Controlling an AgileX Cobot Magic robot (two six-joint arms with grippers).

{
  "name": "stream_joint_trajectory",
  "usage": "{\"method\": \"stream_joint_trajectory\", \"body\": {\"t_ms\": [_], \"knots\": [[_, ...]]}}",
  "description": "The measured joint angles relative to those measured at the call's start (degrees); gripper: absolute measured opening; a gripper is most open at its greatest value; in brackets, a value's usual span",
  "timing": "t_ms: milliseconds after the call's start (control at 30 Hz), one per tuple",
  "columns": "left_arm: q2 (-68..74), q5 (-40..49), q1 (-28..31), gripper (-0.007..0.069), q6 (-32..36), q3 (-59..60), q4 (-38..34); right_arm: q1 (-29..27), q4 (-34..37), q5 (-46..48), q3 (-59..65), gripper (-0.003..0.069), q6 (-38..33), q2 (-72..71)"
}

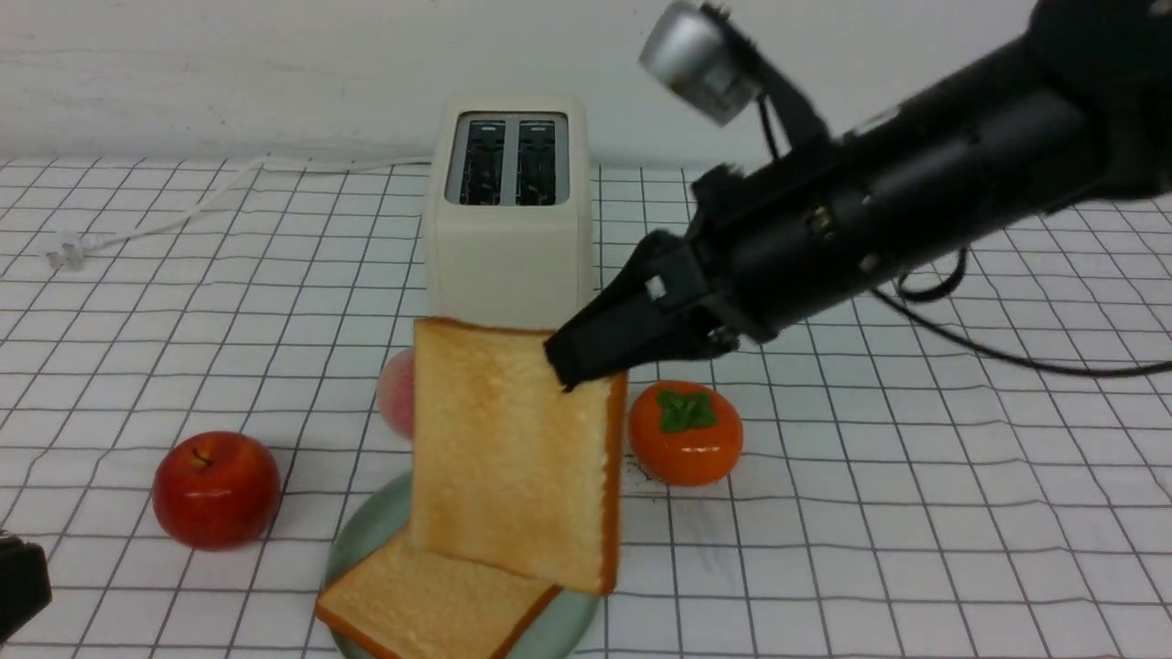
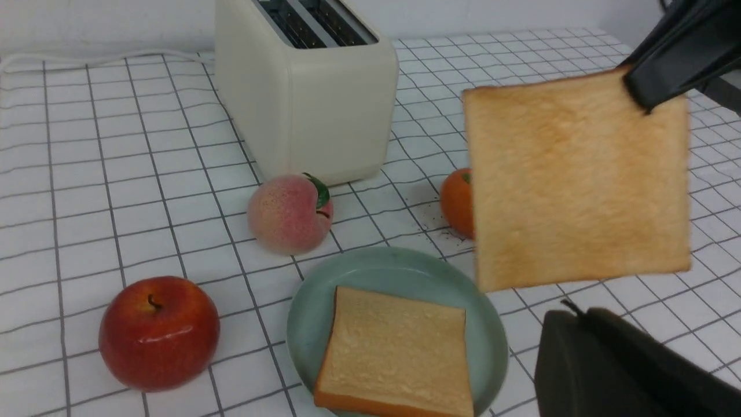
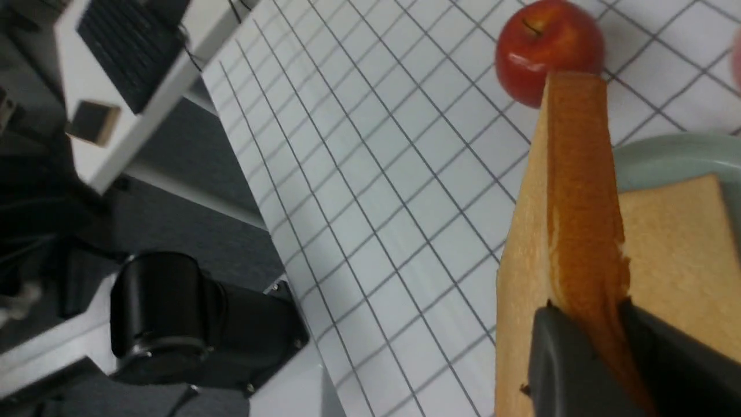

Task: Take toasted bread from bread machine on white checkered table place on plate.
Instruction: 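Place the held slice of bread on top of the slice on the plate with the right gripper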

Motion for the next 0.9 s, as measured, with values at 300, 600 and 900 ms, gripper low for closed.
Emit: {"method": "stream_joint_trajectory", "body": {"t_ms": [300, 600, 900], "knots": [[0.0, 0.1, 0.0, -0.0013, 0.0, 0.0, 0.1, 2.1, 13.1, -2.1, 1.7, 0.0091, -6.9, 14.0], [0.0, 0.3, 0.0, -0.0013, 0.0, 0.0, 0.1, 2.1, 14.7, -9.2, 1.7, 0.0103, -6.8, 19.3], [0.0, 0.6, 0.0, -0.0013, 0.0, 0.0, 0.1, 0.5, 8.8, -10.8, 1.7, 0.0357, -6.7, 19.7]]}}
